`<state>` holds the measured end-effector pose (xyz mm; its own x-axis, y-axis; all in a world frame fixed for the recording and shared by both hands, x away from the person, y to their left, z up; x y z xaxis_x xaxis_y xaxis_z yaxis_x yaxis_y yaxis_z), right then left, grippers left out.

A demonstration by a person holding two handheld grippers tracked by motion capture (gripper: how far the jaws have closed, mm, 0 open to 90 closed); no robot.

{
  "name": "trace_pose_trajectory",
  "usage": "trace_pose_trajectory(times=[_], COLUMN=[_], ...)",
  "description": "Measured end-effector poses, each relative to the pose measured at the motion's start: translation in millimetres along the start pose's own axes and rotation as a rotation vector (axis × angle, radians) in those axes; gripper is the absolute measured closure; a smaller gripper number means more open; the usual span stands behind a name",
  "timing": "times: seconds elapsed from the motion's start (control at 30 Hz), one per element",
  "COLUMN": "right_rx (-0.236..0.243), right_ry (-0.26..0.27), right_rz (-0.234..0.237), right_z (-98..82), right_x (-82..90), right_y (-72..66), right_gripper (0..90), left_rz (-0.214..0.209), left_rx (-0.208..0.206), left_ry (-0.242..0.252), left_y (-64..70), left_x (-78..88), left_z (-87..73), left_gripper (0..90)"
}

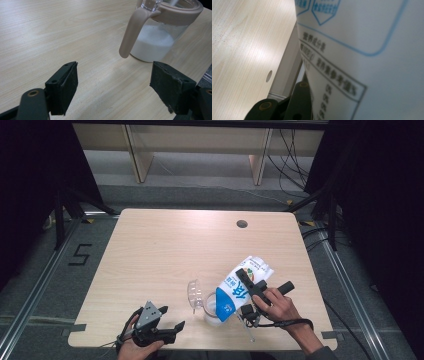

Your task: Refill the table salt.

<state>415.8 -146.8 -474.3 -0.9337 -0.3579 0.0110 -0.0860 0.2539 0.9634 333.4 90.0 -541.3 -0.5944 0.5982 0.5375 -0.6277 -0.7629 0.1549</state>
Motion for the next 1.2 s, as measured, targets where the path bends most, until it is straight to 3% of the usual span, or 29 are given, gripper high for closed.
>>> trace_pose_trajectory(times=[0.1,0.33,0.37,0.63,0.67,0.77,0.83,1.2], right_rx=[0.0,0.006,0.003,0.004,0.009,0.011,0.01,0.005], right_ry=[0.004,-0.003,0.001,-0.003,-0.001,-0.004,-0.005,-0.003], right_rz=[-0.006,0.001,-0.005,-0.003,0.001,0.005,0.005,-0.011], right_z=[0.7,-0.1,0.0,-1.0,-0.6,-0.7,-1.1,-1.9], right_x=[0.2,0.5,0.3,-0.5,-0.4,-0.4,-0.2,-0.7], right_y=[0.1,0.5,0.7,-1.0,-1.5,-1.4,-1.4,0.6], right_gripper=[76.5,76.8,76.8,77.0,77.0,77.1,77.1,77.4], left_rz=[0.0,-0.006,-0.003,0.0,-0.003,-0.001,-0.005,-0.004], left_rx=[-0.029,-0.027,-0.007,-0.008,-0.03,-0.004,-0.019,-0.009], left_ry=[-0.004,0.0,-0.001,-0.005,-0.004,-0.003,-0.004,-0.004], left_y=[-1.1,-0.8,-0.1,0.0,-0.9,0.0,-0.2,0.0], left_x=[0.6,0.2,-0.3,0.3,0.4,-0.1,0.2,-0.4], left_z=[0.3,0.5,0.0,-0.3,0.3,-0.2,0.0,-0.3], left_gripper=[21.7,21.7,21.7,21.7,21.7,21.7,21.7,21.6])
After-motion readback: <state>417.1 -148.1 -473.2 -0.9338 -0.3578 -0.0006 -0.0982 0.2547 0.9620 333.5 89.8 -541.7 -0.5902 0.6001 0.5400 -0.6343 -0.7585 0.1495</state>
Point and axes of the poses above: each handheld gripper's, and its own axes: x roughly backward along the jaws, z roughly out of its top, y roughly to its right, the point moved 9 cm from there along -x, roughly forward along the jaws, and after that the axes turned 2 degrees about -y, right-handed, at the moved point
